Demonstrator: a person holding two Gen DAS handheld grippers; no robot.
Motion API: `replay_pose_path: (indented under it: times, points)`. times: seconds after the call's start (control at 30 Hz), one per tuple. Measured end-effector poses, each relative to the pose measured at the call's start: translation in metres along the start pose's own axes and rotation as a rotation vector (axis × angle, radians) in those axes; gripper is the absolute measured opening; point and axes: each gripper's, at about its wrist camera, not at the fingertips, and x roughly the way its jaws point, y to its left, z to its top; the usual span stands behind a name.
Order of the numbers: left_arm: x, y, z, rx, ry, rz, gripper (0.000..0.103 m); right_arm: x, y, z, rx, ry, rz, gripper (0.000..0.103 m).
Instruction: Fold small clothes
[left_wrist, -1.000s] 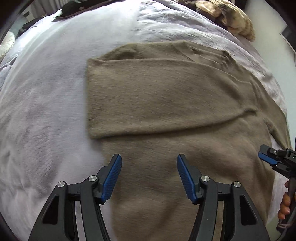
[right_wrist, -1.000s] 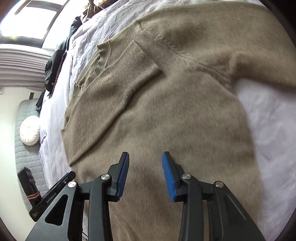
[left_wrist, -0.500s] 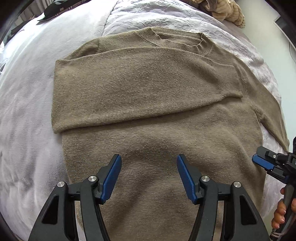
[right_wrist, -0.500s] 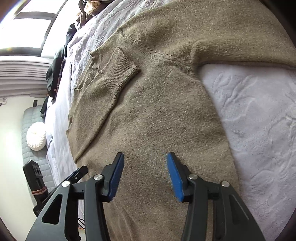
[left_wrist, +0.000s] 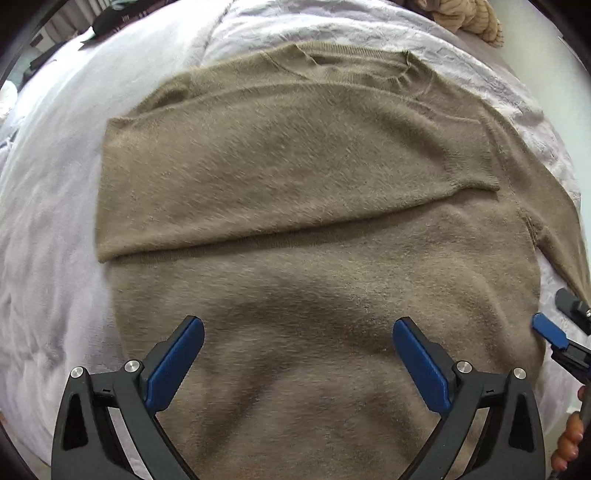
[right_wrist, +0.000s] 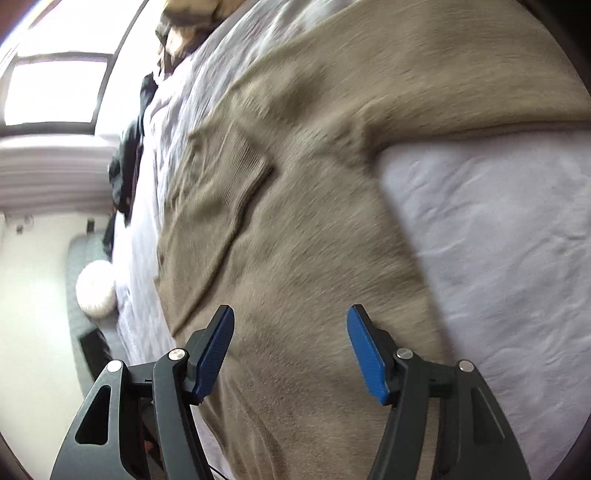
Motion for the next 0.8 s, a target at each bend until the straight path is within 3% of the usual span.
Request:
replay_pose_path:
  times: [0.47,0.63,0.8]
  points:
    - [0.020,-0.090,0.027,0.051,-0.012,-0.052,0.103,-0.144,-0.159,0.034,0.452,-0.491,0.029,0.067]
    - [0.027,-0.123,0.036,0.071,-0.017,-0.063,0.103,-0.161,-0.188,0.053,0.545,-0.564,0.072,0.067]
    - [0.029,-0.144,0.044,0.084,-0.034,-0.079,0.103,-0.165,-0.203,0.063,0.616,-0.608,0.189,0.067]
